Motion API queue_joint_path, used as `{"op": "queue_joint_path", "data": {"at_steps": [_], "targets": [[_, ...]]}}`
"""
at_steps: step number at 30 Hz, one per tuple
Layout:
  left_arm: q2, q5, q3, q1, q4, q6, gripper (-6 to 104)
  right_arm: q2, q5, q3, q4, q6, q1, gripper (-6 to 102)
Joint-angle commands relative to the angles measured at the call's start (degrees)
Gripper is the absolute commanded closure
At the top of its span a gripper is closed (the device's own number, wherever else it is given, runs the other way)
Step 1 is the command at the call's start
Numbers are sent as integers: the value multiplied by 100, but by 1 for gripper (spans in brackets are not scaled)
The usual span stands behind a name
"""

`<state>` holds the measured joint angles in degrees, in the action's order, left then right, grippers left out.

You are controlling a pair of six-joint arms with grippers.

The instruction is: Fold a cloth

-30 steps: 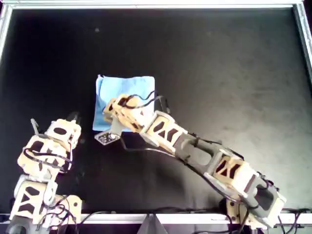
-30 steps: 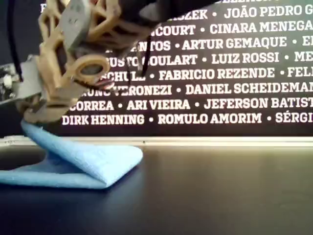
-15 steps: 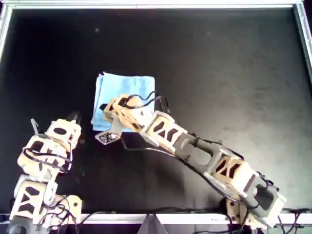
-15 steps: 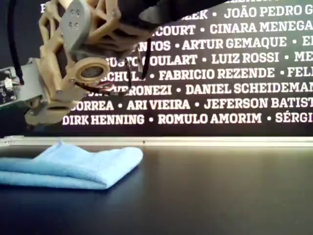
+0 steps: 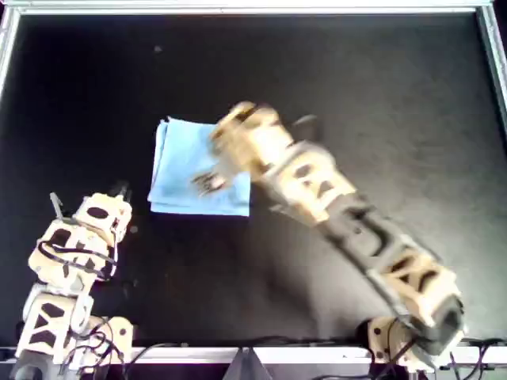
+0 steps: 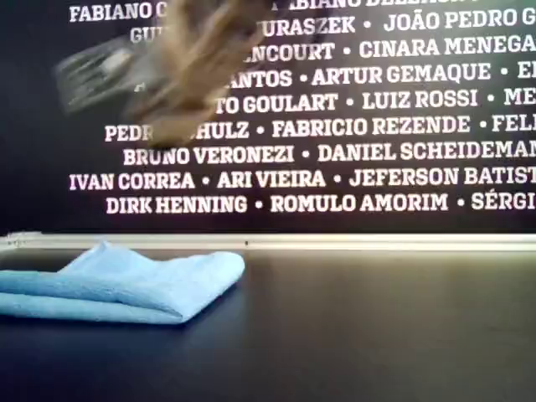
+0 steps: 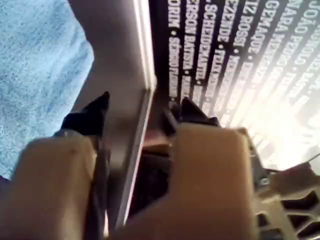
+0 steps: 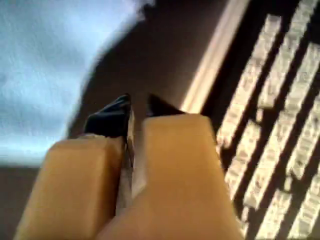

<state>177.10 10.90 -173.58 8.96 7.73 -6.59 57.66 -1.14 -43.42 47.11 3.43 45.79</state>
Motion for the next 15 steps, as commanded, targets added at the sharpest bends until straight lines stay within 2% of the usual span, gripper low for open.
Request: {"op": "queue_joint_path", "data": {"at_steps": [1, 9, 12, 15], "targets": [[-9, 26, 88, -9, -9, 18, 49, 1362, 35, -413, 448, 35, -563, 98], [-9, 26, 88, -9, -9, 18, 49, 3814, 44, -3331, 633, 26, -2654, 97], [-9, 26, 88, -9, -9, 18, 49, 4685, 53, -4474, 598, -44, -3226, 97], [-9, 26, 88, -9, -9, 18, 49, 5590, 53, -5449, 527, 9, -3612, 96]]}}
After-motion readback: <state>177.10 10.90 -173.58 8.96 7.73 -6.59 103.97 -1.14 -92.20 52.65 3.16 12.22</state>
